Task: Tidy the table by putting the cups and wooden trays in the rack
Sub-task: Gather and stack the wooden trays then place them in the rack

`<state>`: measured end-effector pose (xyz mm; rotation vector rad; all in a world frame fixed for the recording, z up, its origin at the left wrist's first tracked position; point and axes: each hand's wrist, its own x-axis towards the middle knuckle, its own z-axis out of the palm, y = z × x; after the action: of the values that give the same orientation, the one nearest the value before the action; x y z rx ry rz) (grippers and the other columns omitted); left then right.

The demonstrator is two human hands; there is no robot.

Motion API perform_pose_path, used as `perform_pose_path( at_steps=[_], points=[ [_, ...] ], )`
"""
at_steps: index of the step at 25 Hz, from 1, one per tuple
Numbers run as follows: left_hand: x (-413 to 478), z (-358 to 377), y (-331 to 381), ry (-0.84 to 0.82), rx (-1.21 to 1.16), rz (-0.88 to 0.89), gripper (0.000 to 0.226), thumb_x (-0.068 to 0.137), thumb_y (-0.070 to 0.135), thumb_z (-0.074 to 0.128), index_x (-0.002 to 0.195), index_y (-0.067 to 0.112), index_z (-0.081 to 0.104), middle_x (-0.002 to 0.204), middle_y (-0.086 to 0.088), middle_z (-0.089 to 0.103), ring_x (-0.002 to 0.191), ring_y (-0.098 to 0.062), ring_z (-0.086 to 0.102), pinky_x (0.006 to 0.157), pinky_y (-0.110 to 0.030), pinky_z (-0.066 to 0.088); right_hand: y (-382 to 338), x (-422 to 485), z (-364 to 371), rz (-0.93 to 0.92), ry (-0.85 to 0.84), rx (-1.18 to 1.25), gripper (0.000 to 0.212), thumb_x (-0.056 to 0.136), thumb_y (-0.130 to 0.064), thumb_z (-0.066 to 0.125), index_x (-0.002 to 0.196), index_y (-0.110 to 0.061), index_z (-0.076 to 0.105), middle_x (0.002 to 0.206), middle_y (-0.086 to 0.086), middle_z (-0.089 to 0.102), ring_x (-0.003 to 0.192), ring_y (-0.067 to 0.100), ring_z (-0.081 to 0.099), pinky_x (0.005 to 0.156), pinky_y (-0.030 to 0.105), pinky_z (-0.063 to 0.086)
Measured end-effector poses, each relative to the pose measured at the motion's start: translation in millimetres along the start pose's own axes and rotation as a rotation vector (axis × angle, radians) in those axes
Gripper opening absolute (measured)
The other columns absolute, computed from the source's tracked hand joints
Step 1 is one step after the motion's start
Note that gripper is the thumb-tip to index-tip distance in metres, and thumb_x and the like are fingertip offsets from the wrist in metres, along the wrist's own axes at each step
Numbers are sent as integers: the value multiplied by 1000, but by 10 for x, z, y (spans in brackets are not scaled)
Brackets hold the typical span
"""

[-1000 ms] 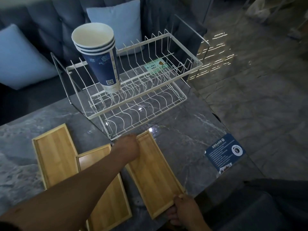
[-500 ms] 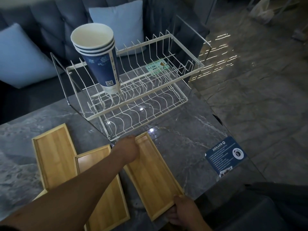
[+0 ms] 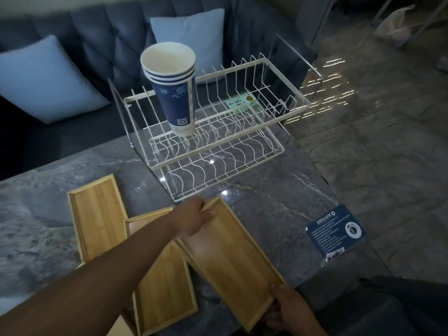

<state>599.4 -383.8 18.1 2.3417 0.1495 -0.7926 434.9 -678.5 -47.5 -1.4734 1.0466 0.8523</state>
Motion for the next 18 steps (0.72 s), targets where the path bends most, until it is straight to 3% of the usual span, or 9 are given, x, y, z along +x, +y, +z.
perform_pose_path(
  at_steps=[2, 5, 9, 13, 18],
  points=[
    [-253, -46, -148, 46, -149, -34, 36, 100, 51, 58, 113, 17, 56, 104, -2, 65, 97, -24, 66, 78, -41, 52, -72, -59, 5, -74, 1, -25, 27, 101, -30, 59, 121, -12, 56, 101, 22, 66, 73, 35, 74, 53, 38, 59],
    [-650, -35, -468, 161, -331, -139, 32, 100, 51, 57, 109, 21, 56, 100, -4, 67, 85, -18, 66, 67, -35, 53, -254, -218, 163, -138, -87, 1, 28, 102, -25, 59, 128, -26, 50, 118, 11, 62, 104, 37, 64, 70, 46, 61],
    [-1087, 6, -939, 247, -569, -346, 37, 98, 58, 55, 119, 27, 54, 110, -1, 65, 94, -22, 65, 81, -41, 57, -406, -385, 502, -263, -111, -72, 21, 98, -24, 65, 119, -22, 63, 112, 7, 73, 104, 32, 70, 95, 54, 56],
    [-1426, -56, -1361, 274, -794, -480, 45, 98, 59, 55, 127, 25, 55, 110, 1, 65, 96, -22, 64, 73, -38, 55, -554, -583, 872, -291, -217, -48, 23, 96, -15, 67, 119, -16, 65, 105, 11, 79, 97, 32, 76, 88, 53, 59],
    [-1690, -32, -1600, 306, -976, -494, 44, 103, 48, 55, 132, 16, 59, 115, -4, 72, 103, -26, 69, 86, -42, 56, -837, -777, 1153, -323, -332, -75, 26, 99, -9, 61, 124, -14, 61, 111, 20, 76, 104, 43, 71, 88, 65, 56]
  ],
)
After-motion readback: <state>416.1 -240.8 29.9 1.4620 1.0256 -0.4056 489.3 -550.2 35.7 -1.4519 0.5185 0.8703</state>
